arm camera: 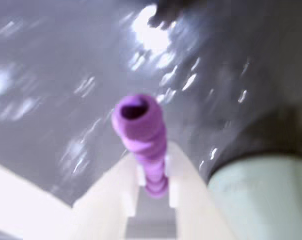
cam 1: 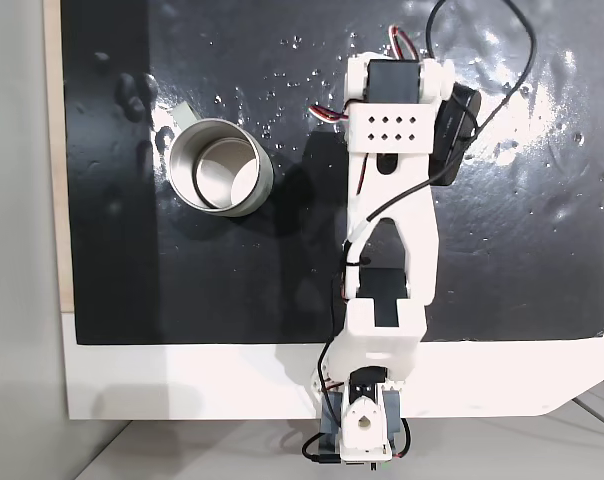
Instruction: Grasp a pengrip and put it in the cup.
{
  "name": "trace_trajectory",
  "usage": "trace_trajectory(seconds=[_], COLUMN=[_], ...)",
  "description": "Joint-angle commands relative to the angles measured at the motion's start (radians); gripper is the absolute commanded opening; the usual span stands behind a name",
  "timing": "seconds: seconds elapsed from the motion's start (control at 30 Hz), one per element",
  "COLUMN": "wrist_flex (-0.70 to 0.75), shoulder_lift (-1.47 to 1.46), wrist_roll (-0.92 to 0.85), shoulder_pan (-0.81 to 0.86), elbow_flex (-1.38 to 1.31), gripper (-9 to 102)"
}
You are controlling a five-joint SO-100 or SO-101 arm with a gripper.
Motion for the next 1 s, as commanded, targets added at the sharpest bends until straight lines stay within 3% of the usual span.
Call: trace_trajectory(seconds=[0.0, 0.23, 0.43, 0.67, 0.97], wrist_flex=[0.038, 0.032, 0.002, -0.015, 0.008], shoulder_lift=[0.195, 0.431, 0.538, 0.508, 0.391], wrist_roll=[-0.025, -0.046, -0.095, -0.187, -0.255], shoulder_pan=[0.015, -0.049, -0.247, -0.465, -0.583], elbow_flex=[-0.081, -0.015, 0.072, 0.051, -0.032], gripper=[0, 0, 0, 0, 0])
